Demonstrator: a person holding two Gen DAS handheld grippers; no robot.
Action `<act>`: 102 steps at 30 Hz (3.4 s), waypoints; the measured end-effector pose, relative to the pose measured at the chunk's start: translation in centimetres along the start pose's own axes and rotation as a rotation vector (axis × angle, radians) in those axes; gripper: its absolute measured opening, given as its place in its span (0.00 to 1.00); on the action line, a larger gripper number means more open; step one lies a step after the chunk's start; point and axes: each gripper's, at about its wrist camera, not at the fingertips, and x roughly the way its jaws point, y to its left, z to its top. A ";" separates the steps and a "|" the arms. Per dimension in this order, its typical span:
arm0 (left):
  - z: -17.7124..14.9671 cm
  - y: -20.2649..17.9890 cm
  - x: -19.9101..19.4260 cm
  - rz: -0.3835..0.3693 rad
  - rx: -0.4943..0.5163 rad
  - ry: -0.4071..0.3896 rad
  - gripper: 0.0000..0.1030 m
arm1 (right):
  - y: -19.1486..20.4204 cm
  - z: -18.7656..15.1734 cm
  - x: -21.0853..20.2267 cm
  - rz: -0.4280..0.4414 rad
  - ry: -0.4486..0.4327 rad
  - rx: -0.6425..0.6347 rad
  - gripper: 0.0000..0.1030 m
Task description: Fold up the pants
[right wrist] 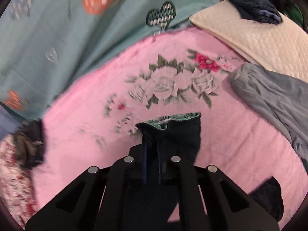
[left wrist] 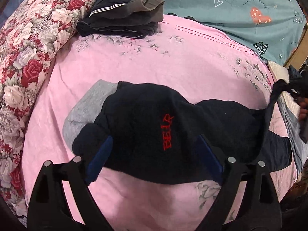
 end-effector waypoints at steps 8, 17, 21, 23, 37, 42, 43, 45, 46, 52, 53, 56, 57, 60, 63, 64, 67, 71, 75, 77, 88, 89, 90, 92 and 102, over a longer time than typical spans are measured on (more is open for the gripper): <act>1.1 -1.6 0.2 -0.018 0.057 -0.001 0.90 | -10.9 -4.6 -13.7 0.163 -0.115 0.199 0.08; 1.4 -3.9 1.2 -0.025 0.131 0.052 0.90 | -23.2 -15.2 -9.7 0.041 0.113 0.537 0.20; 1.5 -4.6 1.2 -0.016 0.151 0.058 0.91 | -20.9 -13.6 -12.6 -0.092 0.042 0.408 0.49; 1.4 -4.6 1.1 -0.011 0.151 0.057 0.91 | -19.6 -12.2 -14.0 -0.189 -0.014 0.309 0.49; 0.8 -4.9 -0.2 0.020 0.142 0.040 0.91 | -15.1 -7.1 -6.4 -0.093 0.216 -0.148 0.05; 0.6 -4.2 -0.5 0.035 0.122 0.040 0.92 | -17.0 -7.2 -12.2 -0.021 -0.052 -0.109 0.05; 0.6 -4.3 -0.3 0.035 0.120 0.046 0.92 | -17.8 -7.4 -11.3 -0.076 -0.019 -0.092 0.05; 0.6 -4.6 0.1 0.032 0.127 0.059 0.92 | -20.2 -8.3 -8.9 -0.161 0.097 -0.049 0.09; 0.6 -4.8 0.1 0.036 0.134 0.064 0.92 | -20.7 -8.5 -8.7 -0.184 0.107 -0.037 0.11; 0.6 -5.8 0.2 0.028 0.153 0.065 0.92 | -19.8 -9.1 -12.9 -0.008 0.002 0.022 0.51; 0.5 -5.9 0.3 0.028 0.156 0.067 0.92 | -19.4 -9.5 -12.5 0.006 0.018 0.003 0.51; 0.4 -5.9 1.0 0.036 0.188 0.072 0.93 | -19.1 -11.2 -9.0 -0.158 0.150 -0.065 0.41; 0.3 -5.7 1.4 0.052 0.213 0.067 0.93 | -19.7 -11.7 -8.0 -0.214 0.182 -0.070 0.42; 0.7 -3.6 2.1 0.197 0.271 0.092 0.93 | -20.2 -11.7 -9.3 -0.199 0.150 0.007 0.42; 1.8 0.3 -0.8 0.177 0.192 0.012 0.93 | -16.3 -11.0 -13.3 -0.180 0.020 -0.047 0.43; 2.1 1.6 -1.5 0.185 0.168 -0.011 0.93 | -14.2 -10.8 -14.0 -0.140 -0.006 -0.082 0.43; 2.4 5.9 -2.6 0.255 0.088 -0.028 0.94 | -5.9 -11.1 -13.7 0.047 -0.008 -0.232 0.43; 1.2 9.3 -3.6 0.255 0.006 -0.037 0.94 | 8.4 -14.2 -10.1 0.316 0.095 -0.480 0.43; -1.3 10.7 -4.7 0.224 0.014 -0.041 0.94 | 22.3 -19.9 -6.7 0.549 0.265 -0.695 0.43; -2.5 10.9 -5.4 0.220 0.059 -0.051 0.94 | 27.6 -23.7 -6.3 0.575 0.311 -0.841 0.52; -7.2 16.0 -5.8 0.093 -0.014 -0.024 0.94 | 37.3 -39.2 -1.9 0.392 0.283 -1.492 0.22; -7.3 16.2 -5.7 0.070 -0.018 -0.022 0.94 | 37.1 -38.5 -1.3 0.388 0.329 -1.460 0.18; -7.3 16.2 -5.5 0.054 -0.014 -0.020 0.94 | 36.6 -36.9 -1.1 0.397 0.366 -1.389 0.15; -7.0 16.0 -5.2 0.008 0.009 -0.029 0.94 | 36.1 -32.4 -2.2 0.438 0.350 -1.156 0.15; 0.0 12.3 1.2 -0.290 0.103 -0.043 0.33 | 35.6 -25.3 -5.3 0.406 0.198 -0.894 0.14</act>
